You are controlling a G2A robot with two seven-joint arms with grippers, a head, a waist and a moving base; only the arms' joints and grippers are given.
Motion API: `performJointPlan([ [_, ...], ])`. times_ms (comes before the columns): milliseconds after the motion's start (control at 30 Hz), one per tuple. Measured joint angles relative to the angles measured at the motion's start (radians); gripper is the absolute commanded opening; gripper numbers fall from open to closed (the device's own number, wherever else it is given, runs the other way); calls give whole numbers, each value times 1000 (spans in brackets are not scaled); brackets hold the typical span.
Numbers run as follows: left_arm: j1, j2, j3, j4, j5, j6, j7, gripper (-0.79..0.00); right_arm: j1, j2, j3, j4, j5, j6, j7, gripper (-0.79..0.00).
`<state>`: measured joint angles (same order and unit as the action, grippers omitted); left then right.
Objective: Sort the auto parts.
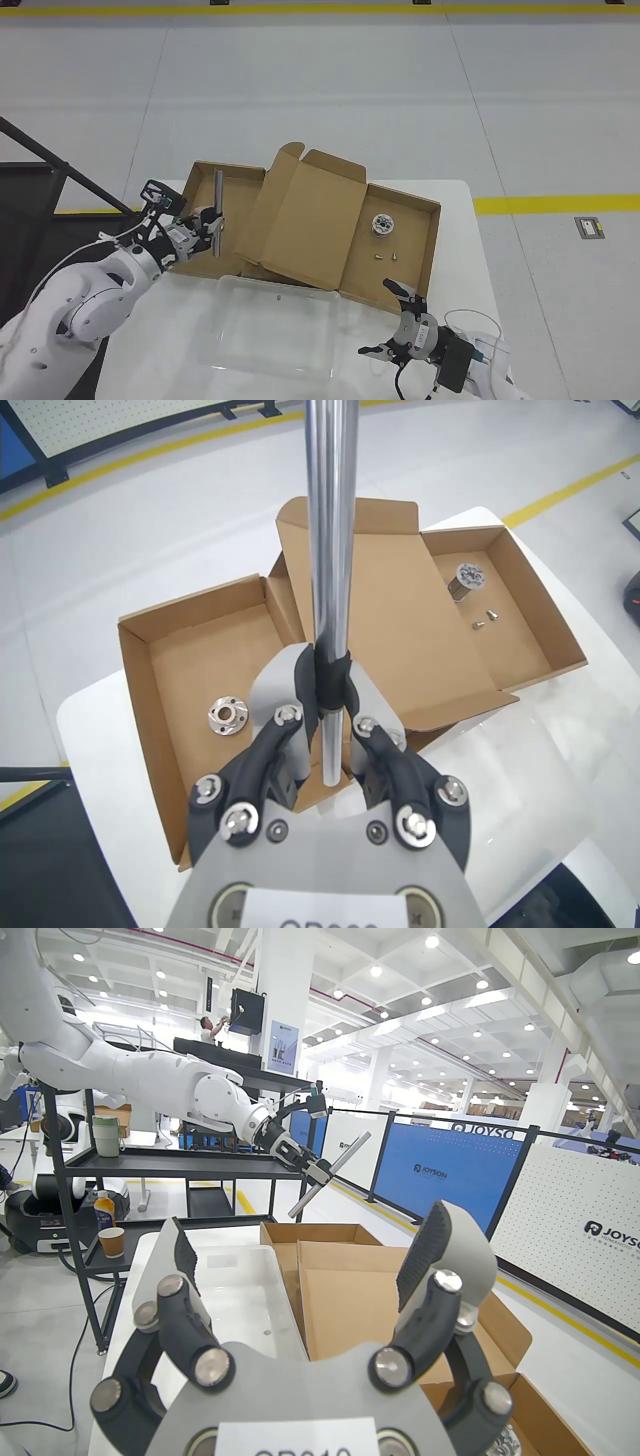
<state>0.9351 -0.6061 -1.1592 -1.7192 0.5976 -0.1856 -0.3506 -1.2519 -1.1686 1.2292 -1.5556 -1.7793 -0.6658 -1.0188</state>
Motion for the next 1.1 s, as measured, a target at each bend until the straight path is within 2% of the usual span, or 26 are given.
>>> performJointPlan([
  [100, -47, -19, 19, 62, -69, 28, -47, -785, 0, 0, 0, 0, 0, 0, 0, 0],
  [200, -140, -51, 66, 175, -173, 49, -96, -785, 0, 0, 0, 0, 0, 0, 0, 0],
  [300, -249, -93, 143, 298, -224, 64, -142, -785, 0, 0, 0, 0, 0, 0, 0, 0],
  [400, -356, -147, 243, 419, -204, 107, -140, -785, 0, 0, 0, 0, 0, 0, 0, 0],
  [533, -452, -212, 347, 545, -187, 135, -131, -785, 0, 0, 0, 0, 0, 0, 0, 0],
  [667, -521, -278, 437, 657, -159, 174, -123, -785, 0, 0, 0, 0, 0, 0, 0, 0],
  [833, -593, -360, 517, 803, -161, 170, -155, -785, 0, 0, 0, 0, 0, 0, 0, 0],
  [1100, -657, -455, 581, 974, -128, 148, -216, -785, 0, 0, 0, 0, 0, 0, 0, 0],
])
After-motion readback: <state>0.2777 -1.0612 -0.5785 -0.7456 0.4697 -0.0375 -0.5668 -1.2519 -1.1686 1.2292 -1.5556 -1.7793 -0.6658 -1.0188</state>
